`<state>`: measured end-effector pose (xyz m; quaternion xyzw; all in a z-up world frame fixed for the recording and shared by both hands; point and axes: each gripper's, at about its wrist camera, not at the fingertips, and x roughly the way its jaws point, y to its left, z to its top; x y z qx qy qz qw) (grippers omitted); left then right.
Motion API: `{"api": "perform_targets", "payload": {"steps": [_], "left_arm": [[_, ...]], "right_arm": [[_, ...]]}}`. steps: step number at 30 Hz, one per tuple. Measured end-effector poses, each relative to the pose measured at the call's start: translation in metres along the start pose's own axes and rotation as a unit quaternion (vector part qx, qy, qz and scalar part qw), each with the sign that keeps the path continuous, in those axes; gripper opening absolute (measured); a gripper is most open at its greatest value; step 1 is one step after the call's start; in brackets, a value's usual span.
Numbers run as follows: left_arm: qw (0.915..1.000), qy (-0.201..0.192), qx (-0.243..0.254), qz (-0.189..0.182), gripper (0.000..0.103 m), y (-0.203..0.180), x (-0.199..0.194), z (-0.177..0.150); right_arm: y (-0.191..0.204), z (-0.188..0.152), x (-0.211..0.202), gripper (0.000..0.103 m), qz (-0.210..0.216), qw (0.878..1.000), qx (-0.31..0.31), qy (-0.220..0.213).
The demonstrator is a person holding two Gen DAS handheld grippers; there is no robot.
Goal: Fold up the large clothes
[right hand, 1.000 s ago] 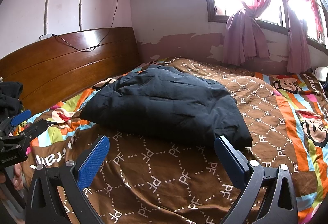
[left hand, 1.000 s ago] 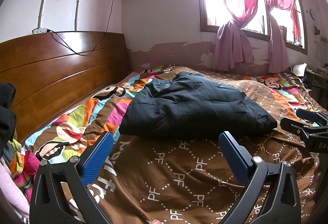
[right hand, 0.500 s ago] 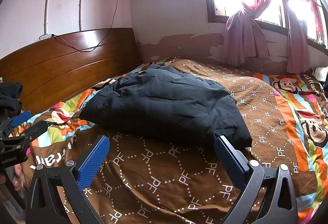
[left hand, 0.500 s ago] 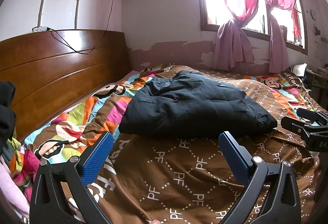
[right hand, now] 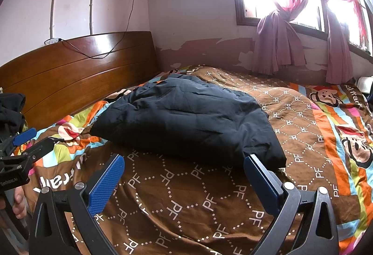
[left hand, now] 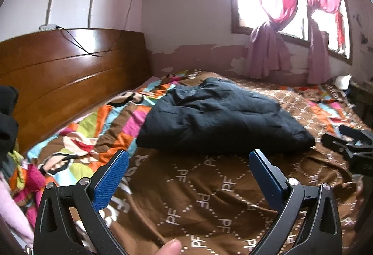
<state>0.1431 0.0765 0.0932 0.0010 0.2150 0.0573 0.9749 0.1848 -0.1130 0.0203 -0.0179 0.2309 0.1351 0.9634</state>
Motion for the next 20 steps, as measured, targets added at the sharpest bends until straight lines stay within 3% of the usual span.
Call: {"api": "perform_targets", "payload": {"steps": [20], "left_arm": [[0.9997, 0.013, 0.02, 0.007, 0.101, -0.0047, 0.0072, -0.0061]], "right_arm": [[0.0024, 0.0004, 0.0011, 0.103, -0.001, 1.0, -0.002, 0.003]]}}
